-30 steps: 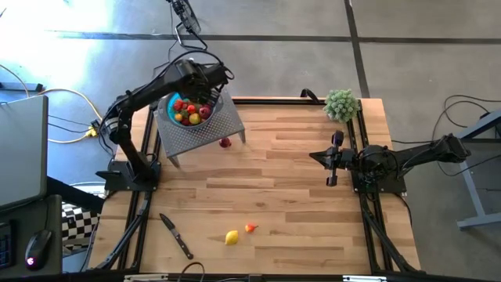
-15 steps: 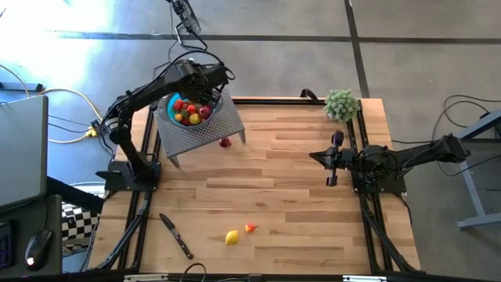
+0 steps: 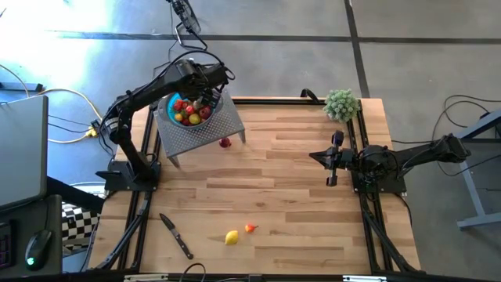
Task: Pick & Place Fruit
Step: Put the half brown kiwi into the blue strainer bowl on the shelf, then put the red pomegranate into the blue strainer bowl on the shelf
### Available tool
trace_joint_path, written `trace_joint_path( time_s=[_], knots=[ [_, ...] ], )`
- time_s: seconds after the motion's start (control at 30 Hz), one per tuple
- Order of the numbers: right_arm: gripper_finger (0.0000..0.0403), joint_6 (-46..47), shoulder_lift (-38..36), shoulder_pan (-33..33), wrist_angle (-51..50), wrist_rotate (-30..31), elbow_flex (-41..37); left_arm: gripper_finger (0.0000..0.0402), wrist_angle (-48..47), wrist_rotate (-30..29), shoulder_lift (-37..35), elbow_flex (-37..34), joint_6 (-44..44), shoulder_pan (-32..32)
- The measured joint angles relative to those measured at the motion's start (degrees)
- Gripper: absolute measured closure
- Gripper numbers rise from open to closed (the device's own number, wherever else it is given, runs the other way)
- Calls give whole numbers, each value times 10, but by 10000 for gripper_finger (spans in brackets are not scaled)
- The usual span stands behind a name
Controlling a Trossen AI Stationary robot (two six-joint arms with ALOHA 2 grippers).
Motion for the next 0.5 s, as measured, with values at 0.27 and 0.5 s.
trace_joint_path(
  time_s=[0.27, 0.5],
  knots=[
    [400, 0, 0, 0, 0, 0, 0, 169, 0, 7, 0, 0, 0, 0],
    [401, 0, 0, 0, 0, 0, 0, 263, 0, 10, 0, 0, 0, 0]
  ],
)
